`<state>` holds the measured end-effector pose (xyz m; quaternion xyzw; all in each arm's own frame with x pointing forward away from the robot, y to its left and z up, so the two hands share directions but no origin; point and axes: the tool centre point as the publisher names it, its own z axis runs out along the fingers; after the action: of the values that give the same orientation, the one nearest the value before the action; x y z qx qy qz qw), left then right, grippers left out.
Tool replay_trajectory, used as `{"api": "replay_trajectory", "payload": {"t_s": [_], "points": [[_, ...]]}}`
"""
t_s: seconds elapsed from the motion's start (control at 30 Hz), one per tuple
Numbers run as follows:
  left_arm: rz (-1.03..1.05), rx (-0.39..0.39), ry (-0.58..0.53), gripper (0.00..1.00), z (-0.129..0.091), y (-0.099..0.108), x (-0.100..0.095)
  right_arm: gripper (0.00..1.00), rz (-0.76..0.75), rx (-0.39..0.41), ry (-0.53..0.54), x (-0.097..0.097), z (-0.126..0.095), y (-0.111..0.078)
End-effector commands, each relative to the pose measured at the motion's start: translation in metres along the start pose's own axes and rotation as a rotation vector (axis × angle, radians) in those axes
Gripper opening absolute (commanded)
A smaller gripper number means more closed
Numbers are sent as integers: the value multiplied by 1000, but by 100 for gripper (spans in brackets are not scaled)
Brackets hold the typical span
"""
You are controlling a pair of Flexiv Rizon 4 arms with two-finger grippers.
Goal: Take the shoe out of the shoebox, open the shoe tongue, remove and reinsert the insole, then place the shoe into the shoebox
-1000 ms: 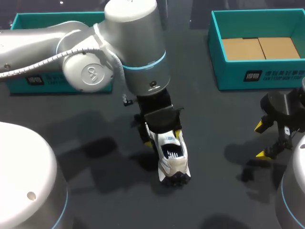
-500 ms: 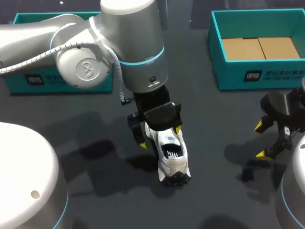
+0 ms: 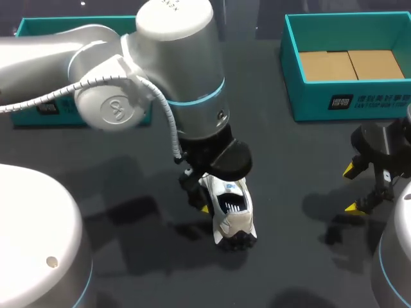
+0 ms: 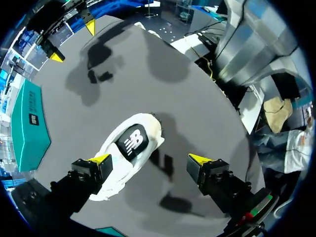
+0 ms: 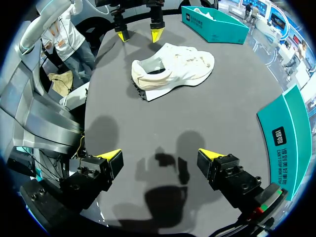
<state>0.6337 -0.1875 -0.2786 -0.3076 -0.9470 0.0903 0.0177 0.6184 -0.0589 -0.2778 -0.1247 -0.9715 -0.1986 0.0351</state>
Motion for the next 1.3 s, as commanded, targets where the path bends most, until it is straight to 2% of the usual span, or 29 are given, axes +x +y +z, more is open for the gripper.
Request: {"api": "replay_trajectory", "payload": {"t_s": [0.03,0.13,0.43,0.6,0.97,1.3], "points": [[-104,-28,-17,100,0,-3,3,100,0,1,-2,1,0,0],[-204,21,32,100,6,-8,4,100,0,1,-2,1,0,0],[-457,3,24,100,23,-28,13,100,0,1,-2,1,0,0],[-521,-9,21,100,32,-39,19,100,0,1,-2,1,0,0],[-632,-59,-9,100,57,-52,17,100,0,1,-2,1,0,0],[-698,-85,-30,100,80,-52,10,100,0,1,-2,1,0,0]]}}
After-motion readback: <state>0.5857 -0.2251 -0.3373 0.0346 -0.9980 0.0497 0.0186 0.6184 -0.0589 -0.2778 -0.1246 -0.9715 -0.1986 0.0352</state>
